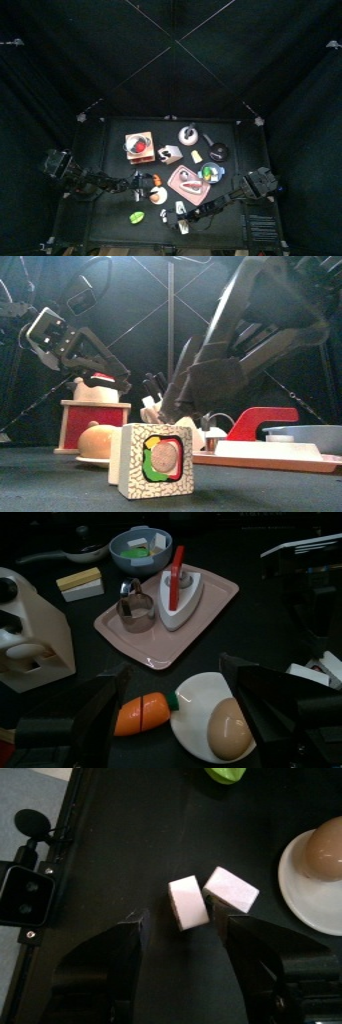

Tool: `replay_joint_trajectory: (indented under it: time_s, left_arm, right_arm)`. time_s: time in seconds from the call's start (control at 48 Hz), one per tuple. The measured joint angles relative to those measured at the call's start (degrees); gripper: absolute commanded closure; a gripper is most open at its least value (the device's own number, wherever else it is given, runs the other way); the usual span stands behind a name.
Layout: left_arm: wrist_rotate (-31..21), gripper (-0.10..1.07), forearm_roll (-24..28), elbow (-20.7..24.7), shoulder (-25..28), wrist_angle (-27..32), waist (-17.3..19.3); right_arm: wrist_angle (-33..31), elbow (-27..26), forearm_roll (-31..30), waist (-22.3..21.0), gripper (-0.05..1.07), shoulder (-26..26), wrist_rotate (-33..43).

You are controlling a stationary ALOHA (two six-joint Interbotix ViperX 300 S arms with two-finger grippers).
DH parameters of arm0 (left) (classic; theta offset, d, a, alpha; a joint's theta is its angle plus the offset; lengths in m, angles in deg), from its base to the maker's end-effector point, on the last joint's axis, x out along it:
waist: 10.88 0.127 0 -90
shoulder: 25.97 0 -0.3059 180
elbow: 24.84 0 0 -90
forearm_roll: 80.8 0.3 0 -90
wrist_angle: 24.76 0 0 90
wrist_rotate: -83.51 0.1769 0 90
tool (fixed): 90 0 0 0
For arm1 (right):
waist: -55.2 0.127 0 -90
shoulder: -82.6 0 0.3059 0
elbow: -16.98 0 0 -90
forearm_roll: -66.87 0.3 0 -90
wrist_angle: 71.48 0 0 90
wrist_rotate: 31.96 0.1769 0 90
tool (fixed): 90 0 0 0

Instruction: Grab white sushi piece from table

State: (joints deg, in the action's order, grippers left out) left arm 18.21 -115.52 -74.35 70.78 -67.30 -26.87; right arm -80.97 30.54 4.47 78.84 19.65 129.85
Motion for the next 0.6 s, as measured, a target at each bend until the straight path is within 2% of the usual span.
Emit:
replay_joint_trajectory:
  time_s: [0.604]
  left_arm:
    - [0.0,-0.05,0.0,0.0,0.0,0.0,0.0]
  right_arm:
    - [1.2,-1.1,-0.4,-0.7,0.16,2.3,0.0]
